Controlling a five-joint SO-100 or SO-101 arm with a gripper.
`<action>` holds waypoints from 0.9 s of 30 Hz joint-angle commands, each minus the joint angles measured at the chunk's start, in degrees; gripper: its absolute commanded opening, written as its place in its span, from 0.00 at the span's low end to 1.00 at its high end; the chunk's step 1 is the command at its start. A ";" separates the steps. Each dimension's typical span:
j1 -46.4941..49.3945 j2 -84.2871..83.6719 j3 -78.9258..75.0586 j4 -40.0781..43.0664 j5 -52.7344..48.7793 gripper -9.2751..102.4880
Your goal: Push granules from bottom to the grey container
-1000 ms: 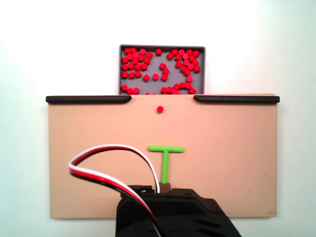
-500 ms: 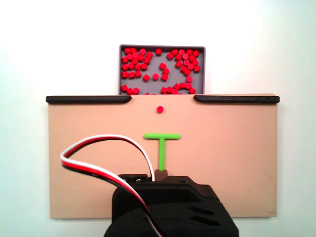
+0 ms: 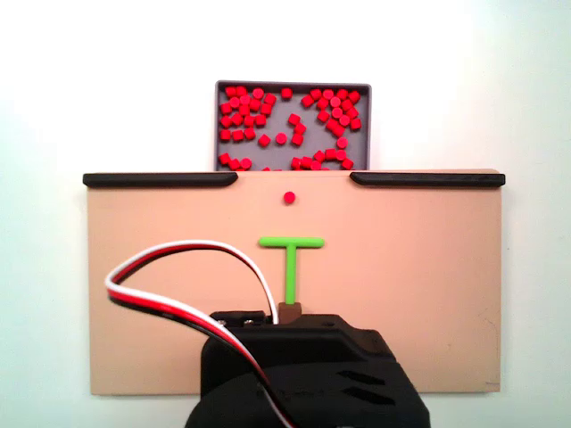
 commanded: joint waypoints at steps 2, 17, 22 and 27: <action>-0.35 -2.64 -2.46 -0.35 0.35 0.08; -0.79 -15.47 -17.14 -0.35 2.29 0.08; -0.88 -21.80 -24.96 -0.26 2.02 0.08; -0.79 -23.99 -29.97 0.35 0.97 0.08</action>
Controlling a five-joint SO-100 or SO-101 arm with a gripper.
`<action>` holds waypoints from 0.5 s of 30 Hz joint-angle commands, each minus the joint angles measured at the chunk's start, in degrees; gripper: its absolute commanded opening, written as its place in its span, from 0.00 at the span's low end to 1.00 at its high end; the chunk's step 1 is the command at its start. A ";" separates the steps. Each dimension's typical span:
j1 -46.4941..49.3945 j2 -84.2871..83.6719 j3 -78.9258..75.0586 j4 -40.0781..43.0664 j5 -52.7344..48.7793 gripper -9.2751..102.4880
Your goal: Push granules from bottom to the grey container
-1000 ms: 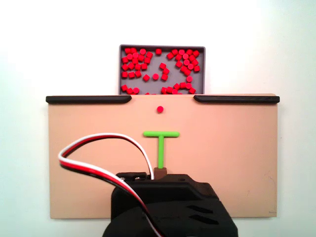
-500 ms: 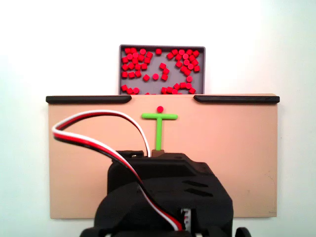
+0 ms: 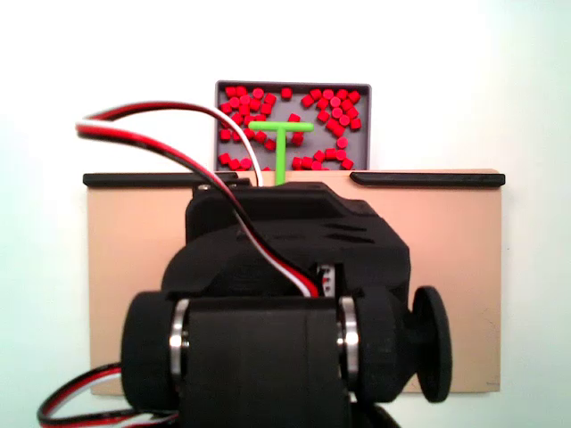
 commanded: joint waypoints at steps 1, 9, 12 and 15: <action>-0.26 -1.58 -0.97 0.26 -0.62 0.08; 0.35 2.46 -0.97 0.79 -1.14 0.08; 0.53 4.04 -0.97 2.29 -1.49 0.08; 0.62 5.80 -0.97 3.60 -1.41 0.08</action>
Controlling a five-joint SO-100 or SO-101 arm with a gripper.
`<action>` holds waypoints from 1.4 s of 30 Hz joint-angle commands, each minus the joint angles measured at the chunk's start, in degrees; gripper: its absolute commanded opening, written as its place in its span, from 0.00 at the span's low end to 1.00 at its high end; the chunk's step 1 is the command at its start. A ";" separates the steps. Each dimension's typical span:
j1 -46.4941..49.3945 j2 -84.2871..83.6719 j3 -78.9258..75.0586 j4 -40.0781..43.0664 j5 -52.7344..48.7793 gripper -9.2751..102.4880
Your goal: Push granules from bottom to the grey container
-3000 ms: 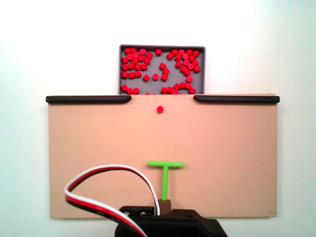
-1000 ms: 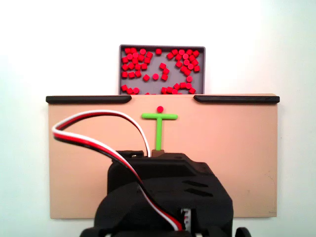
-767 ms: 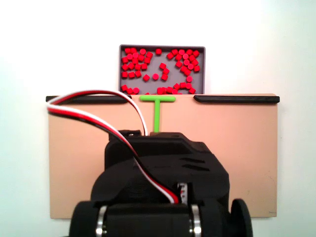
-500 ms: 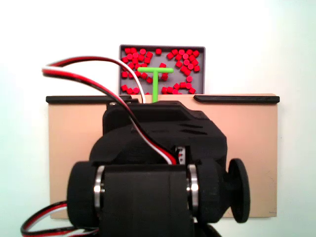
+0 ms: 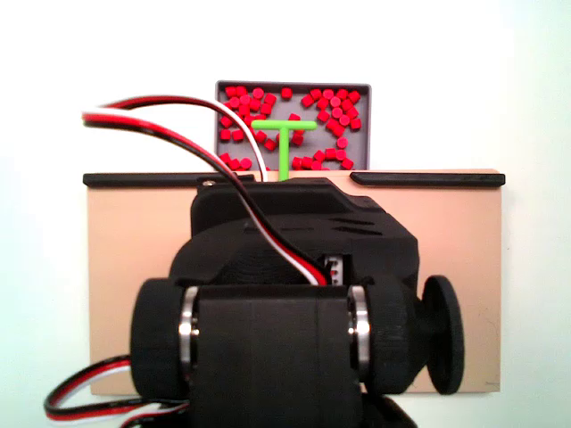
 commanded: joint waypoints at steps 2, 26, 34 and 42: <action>0.35 4.66 -0.88 2.20 -0.62 0.08; 0.18 31.90 15.47 13.62 0.44 0.08; 0.79 43.42 28.13 12.92 -0.62 0.08; 1.05 50.71 35.16 12.92 -0.97 0.08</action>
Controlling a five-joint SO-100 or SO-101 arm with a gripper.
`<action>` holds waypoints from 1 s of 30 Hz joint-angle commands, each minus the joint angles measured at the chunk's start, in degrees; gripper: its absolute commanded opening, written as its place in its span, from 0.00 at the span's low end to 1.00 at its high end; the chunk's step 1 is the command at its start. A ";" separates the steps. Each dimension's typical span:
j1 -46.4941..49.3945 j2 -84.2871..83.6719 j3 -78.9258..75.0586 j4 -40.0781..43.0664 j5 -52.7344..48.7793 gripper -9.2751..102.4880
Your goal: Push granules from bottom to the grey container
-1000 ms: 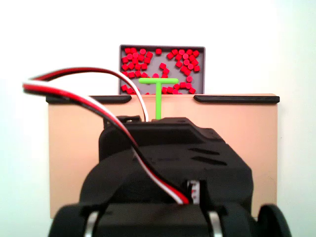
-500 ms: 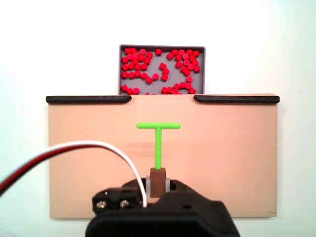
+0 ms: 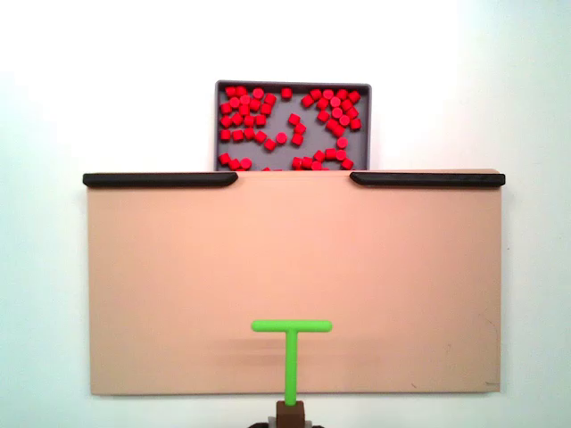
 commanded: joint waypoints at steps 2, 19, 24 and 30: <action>0.62 5.01 2.46 -0.35 -0.88 0.08; 3.08 6.33 3.43 -0.35 -3.08 0.08; 3.25 4.48 3.16 -0.35 -2.99 0.08; 2.02 4.92 3.34 -0.35 -2.46 0.08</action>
